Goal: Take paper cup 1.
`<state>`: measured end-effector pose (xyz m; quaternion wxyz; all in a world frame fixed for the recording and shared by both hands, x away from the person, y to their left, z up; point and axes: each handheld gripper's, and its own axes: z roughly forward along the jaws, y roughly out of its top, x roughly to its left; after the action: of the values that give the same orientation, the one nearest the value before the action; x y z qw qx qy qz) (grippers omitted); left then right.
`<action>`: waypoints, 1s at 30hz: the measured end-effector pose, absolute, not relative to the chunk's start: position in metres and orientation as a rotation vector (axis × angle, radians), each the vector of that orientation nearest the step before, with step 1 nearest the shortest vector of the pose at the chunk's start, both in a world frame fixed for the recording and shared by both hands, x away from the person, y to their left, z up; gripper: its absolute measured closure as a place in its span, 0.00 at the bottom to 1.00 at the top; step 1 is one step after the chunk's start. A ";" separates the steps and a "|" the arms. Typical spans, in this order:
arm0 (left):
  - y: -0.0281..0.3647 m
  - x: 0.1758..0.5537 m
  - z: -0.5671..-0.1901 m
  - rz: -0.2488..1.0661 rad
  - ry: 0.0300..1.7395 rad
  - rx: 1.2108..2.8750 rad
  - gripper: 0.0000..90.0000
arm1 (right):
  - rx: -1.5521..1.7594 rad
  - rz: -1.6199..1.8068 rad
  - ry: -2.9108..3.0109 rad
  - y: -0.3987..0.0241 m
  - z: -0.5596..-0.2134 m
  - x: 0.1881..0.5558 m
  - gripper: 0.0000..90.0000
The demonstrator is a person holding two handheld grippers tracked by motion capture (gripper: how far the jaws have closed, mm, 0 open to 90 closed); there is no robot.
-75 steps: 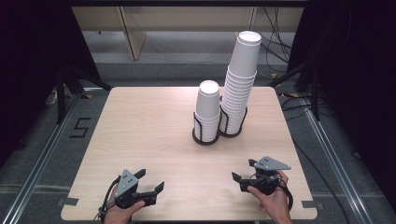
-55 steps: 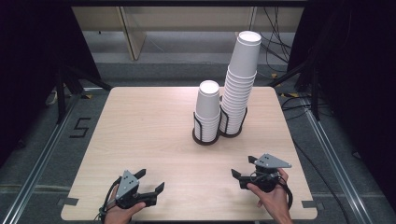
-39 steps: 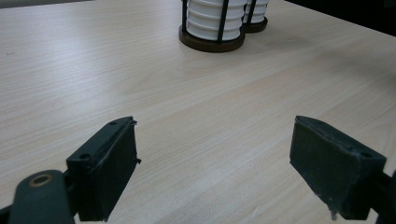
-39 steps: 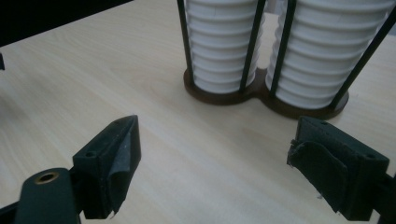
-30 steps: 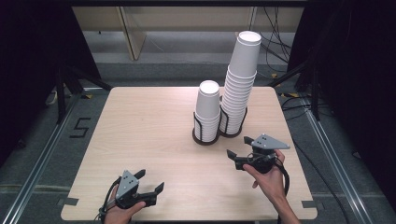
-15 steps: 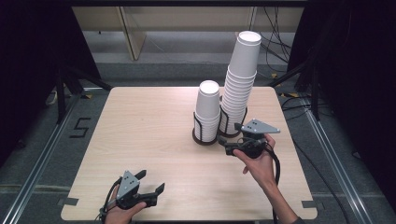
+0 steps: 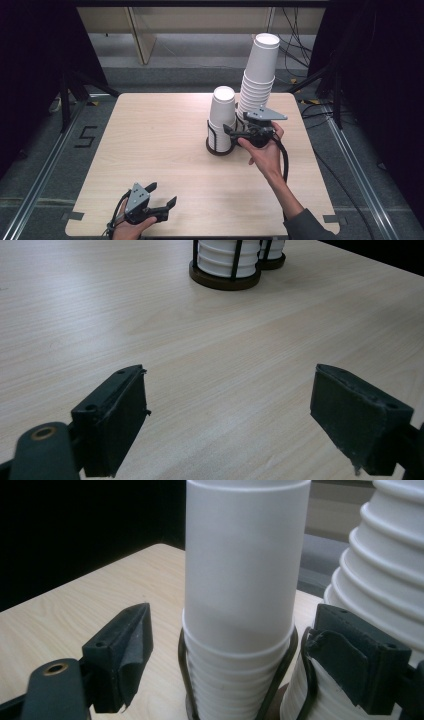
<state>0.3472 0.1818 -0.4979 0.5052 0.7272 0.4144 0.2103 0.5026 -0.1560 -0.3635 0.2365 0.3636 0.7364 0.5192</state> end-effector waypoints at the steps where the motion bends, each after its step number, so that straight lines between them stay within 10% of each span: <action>1: 0.182 0.347 -0.498 0.508 1.000 1.754 0.16 | 0.999 1.406 2.018 -0.153 -0.362 0.505 0.20; 30: 0.180 0.346 -0.498 0.502 0.990 1.757 0.16 | 1.137 1.257 1.937 -0.103 -0.348 0.555 0.18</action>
<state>0.3459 0.1798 -0.4979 0.5069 0.7288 0.4108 0.2080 0.5547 -0.1032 -0.3481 0.2801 0.4242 0.7223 0.4689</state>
